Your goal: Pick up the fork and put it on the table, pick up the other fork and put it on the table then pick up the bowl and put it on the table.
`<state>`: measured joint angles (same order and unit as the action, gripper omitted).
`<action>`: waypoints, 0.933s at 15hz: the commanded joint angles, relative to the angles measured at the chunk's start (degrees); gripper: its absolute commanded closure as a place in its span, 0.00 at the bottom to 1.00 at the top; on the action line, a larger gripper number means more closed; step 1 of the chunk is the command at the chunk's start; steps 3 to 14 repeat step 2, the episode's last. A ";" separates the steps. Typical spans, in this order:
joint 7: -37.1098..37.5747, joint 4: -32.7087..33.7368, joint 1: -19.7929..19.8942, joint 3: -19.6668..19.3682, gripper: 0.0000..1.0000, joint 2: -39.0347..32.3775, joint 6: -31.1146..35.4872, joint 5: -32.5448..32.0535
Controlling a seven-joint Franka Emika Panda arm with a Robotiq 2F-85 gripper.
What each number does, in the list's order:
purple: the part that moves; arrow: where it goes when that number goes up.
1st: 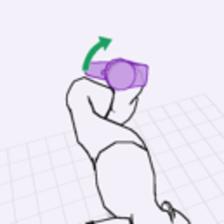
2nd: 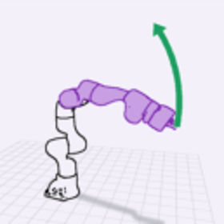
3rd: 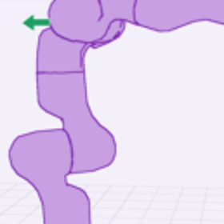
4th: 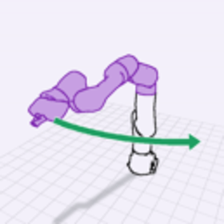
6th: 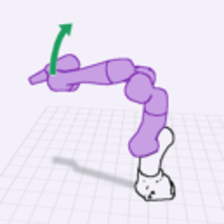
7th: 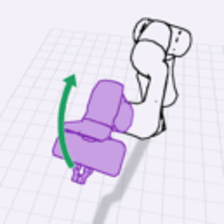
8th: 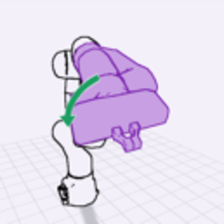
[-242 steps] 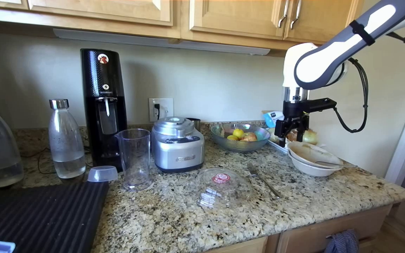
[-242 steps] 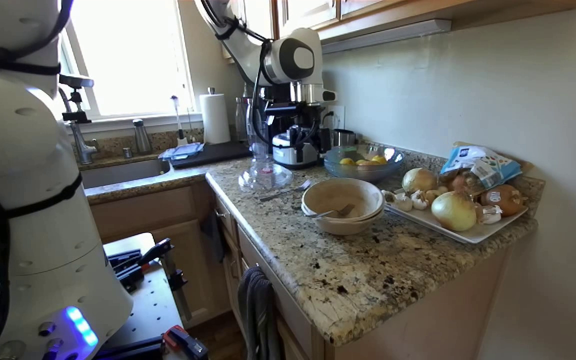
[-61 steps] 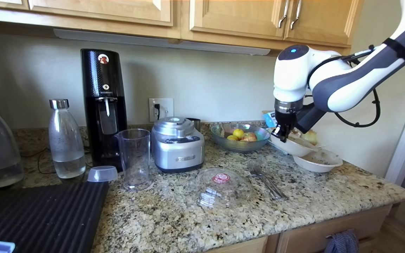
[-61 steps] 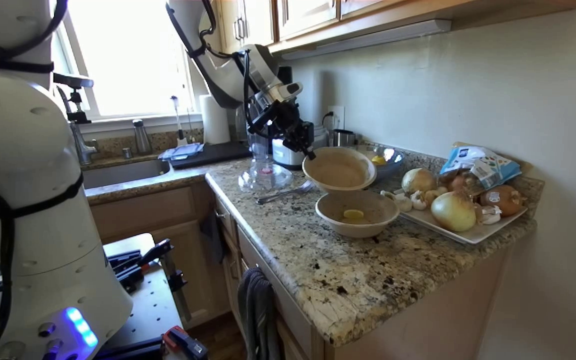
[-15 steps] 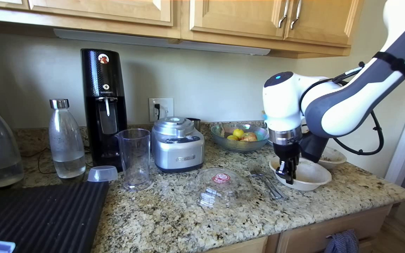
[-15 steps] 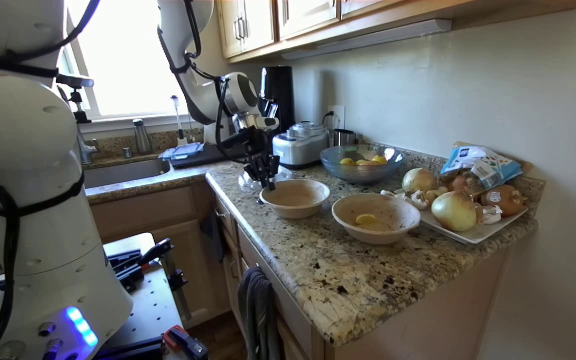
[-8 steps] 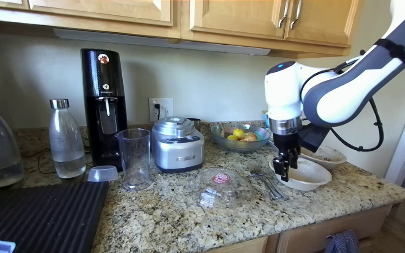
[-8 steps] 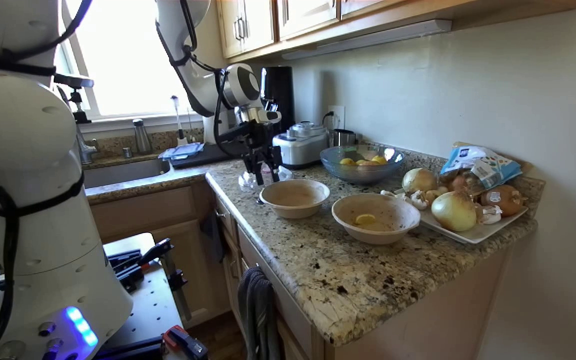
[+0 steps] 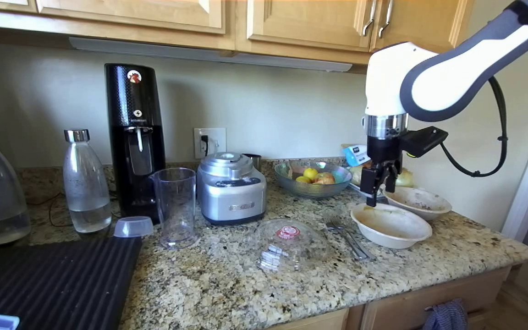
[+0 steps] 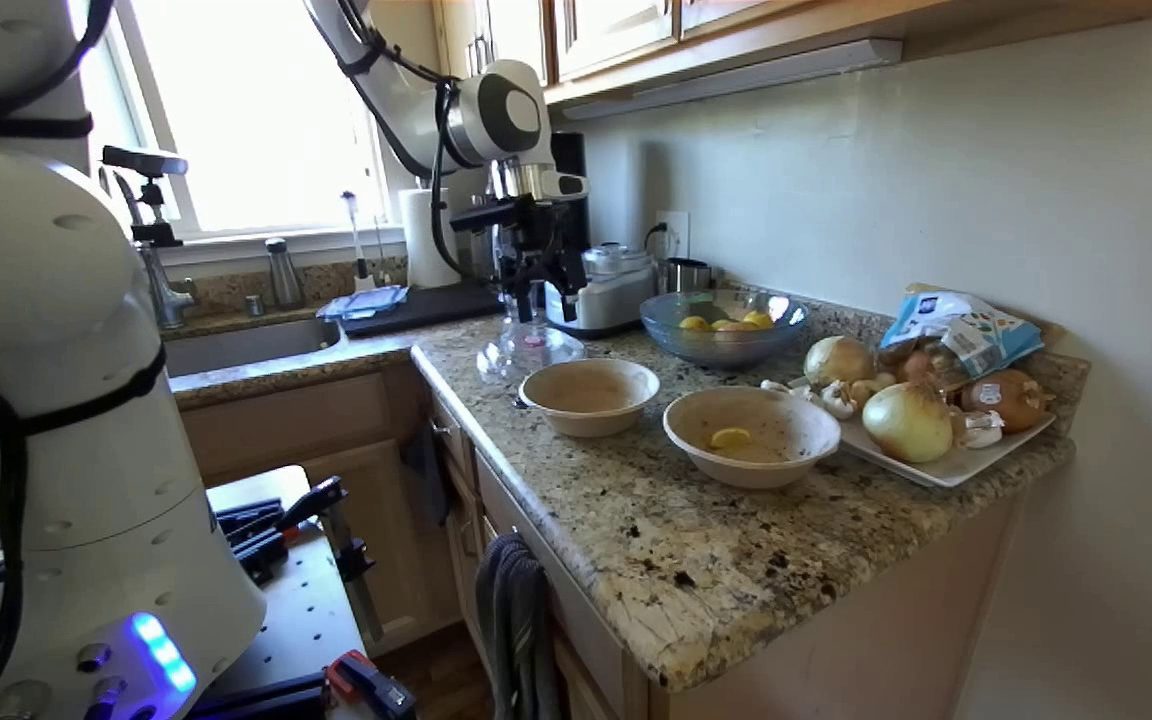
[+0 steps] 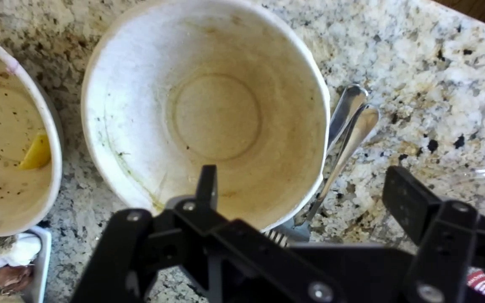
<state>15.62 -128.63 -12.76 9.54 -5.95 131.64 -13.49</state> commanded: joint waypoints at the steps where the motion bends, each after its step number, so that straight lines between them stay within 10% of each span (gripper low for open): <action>1: -0.35 -0.20 0.42 0.01 0.00 0.47 -0.09 0.36; 14: -0.49 -0.43 0.55 -0.04 0.00 0.72 -0.09 0.53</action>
